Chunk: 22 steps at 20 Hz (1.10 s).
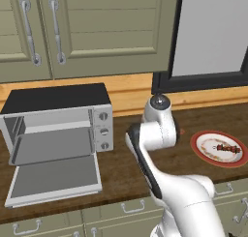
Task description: Pick up the kebab skewer and baguette bread, and place them inside the toaster oven. Close the toaster oven door and start by setting the timer.
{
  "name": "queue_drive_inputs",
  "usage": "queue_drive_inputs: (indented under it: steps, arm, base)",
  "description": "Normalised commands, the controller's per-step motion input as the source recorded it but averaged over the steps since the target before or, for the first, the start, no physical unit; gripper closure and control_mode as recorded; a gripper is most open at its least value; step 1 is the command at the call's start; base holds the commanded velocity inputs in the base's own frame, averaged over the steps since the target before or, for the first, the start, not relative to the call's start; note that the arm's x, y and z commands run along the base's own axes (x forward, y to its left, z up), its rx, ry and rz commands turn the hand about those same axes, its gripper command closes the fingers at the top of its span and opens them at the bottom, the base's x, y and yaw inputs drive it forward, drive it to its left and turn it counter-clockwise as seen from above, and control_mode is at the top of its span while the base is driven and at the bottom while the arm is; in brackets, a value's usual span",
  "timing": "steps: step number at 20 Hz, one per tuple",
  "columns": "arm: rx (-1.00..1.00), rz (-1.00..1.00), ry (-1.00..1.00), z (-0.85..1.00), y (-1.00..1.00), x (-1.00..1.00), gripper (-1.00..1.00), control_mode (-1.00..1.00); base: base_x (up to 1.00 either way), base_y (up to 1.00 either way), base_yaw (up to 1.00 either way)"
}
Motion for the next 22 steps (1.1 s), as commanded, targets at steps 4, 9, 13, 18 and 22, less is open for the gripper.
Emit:
queue_drive_inputs:
  steps: [4, 9, 13, 18, 22]
  arm:
    - [0.06, -0.01, 0.00, 0.00, 0.65, 0.00, 1.00, -1.00]
    - [0.01, 0.06, 0.00, 0.02, 0.81, 0.00, 1.00, -1.00]
    - [0.00, 0.05, 0.01, 0.00, 1.00, 0.07, 1.00, -1.00]
    - [0.00, 0.00, 0.00, 0.00, 1.00, 0.28, 1.00, -1.00]
    - [0.00, 0.00, 0.00, 0.00, 0.99, 0.32, 1.00, -1.00]
  base:
    - [0.00, 0.00, 0.00]
    - [0.00, 0.00, 0.00]
    - [0.00, 0.00, 0.00]
    - [0.00, 0.00, 0.00]
    - [0.00, 0.00, 0.00]
